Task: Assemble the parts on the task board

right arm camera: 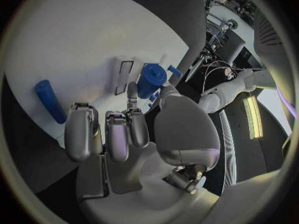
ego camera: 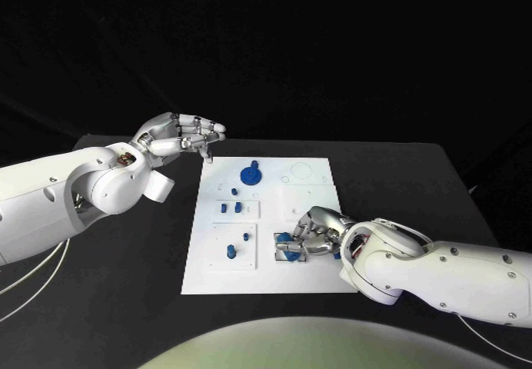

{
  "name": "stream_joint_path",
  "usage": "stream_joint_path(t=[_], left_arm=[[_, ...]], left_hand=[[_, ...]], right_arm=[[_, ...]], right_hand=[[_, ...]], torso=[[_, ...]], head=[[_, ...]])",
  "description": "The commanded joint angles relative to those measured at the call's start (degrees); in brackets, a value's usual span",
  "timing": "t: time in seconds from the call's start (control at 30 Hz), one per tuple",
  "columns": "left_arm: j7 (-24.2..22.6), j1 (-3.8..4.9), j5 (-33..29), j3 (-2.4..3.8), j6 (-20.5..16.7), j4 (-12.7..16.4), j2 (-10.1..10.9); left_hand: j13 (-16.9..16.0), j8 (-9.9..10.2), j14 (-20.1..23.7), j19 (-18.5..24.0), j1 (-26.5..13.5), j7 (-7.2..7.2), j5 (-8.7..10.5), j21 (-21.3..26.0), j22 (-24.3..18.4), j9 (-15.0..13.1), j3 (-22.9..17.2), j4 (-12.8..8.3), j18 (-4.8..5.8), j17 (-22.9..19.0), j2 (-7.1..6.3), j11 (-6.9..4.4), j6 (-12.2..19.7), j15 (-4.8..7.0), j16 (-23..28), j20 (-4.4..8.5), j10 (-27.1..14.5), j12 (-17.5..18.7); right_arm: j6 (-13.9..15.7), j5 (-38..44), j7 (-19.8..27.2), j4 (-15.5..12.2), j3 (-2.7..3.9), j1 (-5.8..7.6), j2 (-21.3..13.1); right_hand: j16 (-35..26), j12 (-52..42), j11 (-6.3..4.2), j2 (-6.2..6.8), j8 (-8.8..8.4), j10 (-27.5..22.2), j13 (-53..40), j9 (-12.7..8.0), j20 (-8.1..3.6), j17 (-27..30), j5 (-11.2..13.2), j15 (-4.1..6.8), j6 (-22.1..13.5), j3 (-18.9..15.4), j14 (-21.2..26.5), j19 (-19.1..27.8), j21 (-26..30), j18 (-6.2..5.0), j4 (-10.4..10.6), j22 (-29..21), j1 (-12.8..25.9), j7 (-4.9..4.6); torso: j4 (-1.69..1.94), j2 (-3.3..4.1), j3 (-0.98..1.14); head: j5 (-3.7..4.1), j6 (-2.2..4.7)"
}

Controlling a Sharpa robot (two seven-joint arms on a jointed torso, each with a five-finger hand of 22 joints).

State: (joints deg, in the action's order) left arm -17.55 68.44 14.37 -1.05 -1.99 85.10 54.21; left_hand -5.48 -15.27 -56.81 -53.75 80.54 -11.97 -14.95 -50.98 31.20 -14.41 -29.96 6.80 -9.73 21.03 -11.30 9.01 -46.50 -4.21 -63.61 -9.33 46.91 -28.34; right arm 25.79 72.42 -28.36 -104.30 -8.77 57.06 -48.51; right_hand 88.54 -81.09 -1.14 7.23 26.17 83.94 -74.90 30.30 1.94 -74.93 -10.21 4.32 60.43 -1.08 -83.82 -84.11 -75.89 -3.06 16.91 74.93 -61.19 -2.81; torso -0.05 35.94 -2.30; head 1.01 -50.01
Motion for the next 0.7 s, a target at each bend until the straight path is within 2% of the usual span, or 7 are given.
stream_joint_path(t=[0.03,0.17,0.47,0.57,0.63,0.7], left_arm=[[-0.34,0.02,0.06,0.03,0.67,0.08,-0.08],[-0.32,0.02,0.06,0.03,0.67,0.07,-0.06],[-0.29,0.02,0.06,0.03,0.65,0.09,0.0],[-0.24,0.02,0.06,0.03,0.62,0.09,0.04],[-0.2,0.02,0.06,0.03,0.59,0.12,0.1],[-0.14,0.02,0.06,0.03,0.56,0.13,0.18]], left_hand=[[0.04,-0.34,0.2,0.1,0.4,-0.47,-0.28,-0.01,0.06,0.07,0.01,-0.32,-0.87,0.08,0.05,-0.12,0.33,-0.03,0.14,-0.07,-0.3,-0.19],[0.04,-0.34,0.2,0.1,0.4,-0.47,-0.28,-0.01,0.06,0.07,0.01,-0.32,-0.87,0.08,0.05,-0.12,0.33,-0.03,0.14,-0.07,-0.3,-0.19],[0.04,-0.34,0.2,0.1,0.4,-0.47,-0.28,-0.01,0.06,0.07,0.01,-0.32,-0.87,0.08,0.05,-0.12,0.33,-0.03,0.14,-0.07,-0.3,-0.19],[0.04,-0.34,0.2,0.1,0.4,-0.47,-0.28,-0.01,0.06,0.07,0.01,-0.32,-0.87,0.08,0.05,-0.12,0.33,-0.03,0.14,-0.07,-0.3,-0.19],[0.04,-0.34,0.2,0.1,0.4,-0.47,-0.28,-0.01,0.06,0.07,0.01,-0.32,-0.87,0.08,0.05,-0.12,0.33,-0.03,0.14,-0.07,-0.3,-0.19],[0.04,-0.34,0.2,0.1,0.4,-0.47,-0.28,-0.01,0.06,0.07,0.01,-0.32,-0.87,0.08,0.05,-0.12,0.33,-0.03,0.14,-0.07,-0.3,-0.19]], right_arm=[[-0.01,2.01,-0.59,-0.05,0.01,-0.04,0.13],[0.13,2.49,-0.45,-0.16,0.01,-0.04,0.11],[0.01,3.07,0.01,-0.52,0.01,-0.04,-0.25],[-1.17,3.04,1.03,-0.68,0.01,-0.04,-0.61],[-2.0,3.16,1.95,-0.88,0.01,-0.04,-0.98],[-2.85,3.18,3.01,-1.25,0.01,-0.04,-1.51]], right_hand=[[0.15,0.31,-0.15,-0.06,0.53,1.15,-6.49,0.0,-0.37,-11.04,-0.05,0.39,-0.46,-2.04,-5.37,-2.06,-0.07,0.41,0.05,11.56,1.38,-0.01],[0.16,0.39,-0.12,-0.1,0.98,1.18,-6.59,0.08,-0.35,-11.1,-0.26,0.38,-0.69,-4.83,-5.39,-2.07,-0.12,0.42,0.13,11.57,3.42,-0.02],[0.18,0.47,-0.12,-0.33,1.13,1.16,-6.58,0.09,-0.34,-11.17,-0.36,0.38,-0.78,-5.41,-5.4,-2.08,-0.19,0.43,0.16,11.59,4.33,-0.02],[0.18,0.39,-0.12,-0.86,1.21,1.22,-6.69,0.1,-0.34,-11.17,-0.38,0.37,-0.81,-5.36,-5.4,-2.09,-0.21,0.44,0.11,11.6,4.49,-0.02],[0.2,0.28,-0.13,-1.81,1.36,1.3,-6.85,0.11,-0.34,-11.25,-0.21,0.38,-0.93,-4.97,-5.42,-2.08,-0.2,0.44,-0.05,11.6,3.38,-0.01],[0.2,0.26,-0.13,-2.01,1.43,1.32,-6.91,0.11,-0.34,-11.24,-0.15,0.38,-0.98,-4.89,-5.42,-2.09,-0.24,0.44,-0.08,11.61,2.79,-0.01]], torso=[[0.02,0.02,0.01],[0.05,0.04,0.0],[-0.01,0.01,0.02],[-0.04,-0.03,0.01],[-0.03,-0.05,0.01],[0.01,-0.02,0.02]], head=[[0.01,0.01],[0.05,0.01],[0.05,0.01],[0.02,0.01],[0.06,0.01],[0.1,0.01]])
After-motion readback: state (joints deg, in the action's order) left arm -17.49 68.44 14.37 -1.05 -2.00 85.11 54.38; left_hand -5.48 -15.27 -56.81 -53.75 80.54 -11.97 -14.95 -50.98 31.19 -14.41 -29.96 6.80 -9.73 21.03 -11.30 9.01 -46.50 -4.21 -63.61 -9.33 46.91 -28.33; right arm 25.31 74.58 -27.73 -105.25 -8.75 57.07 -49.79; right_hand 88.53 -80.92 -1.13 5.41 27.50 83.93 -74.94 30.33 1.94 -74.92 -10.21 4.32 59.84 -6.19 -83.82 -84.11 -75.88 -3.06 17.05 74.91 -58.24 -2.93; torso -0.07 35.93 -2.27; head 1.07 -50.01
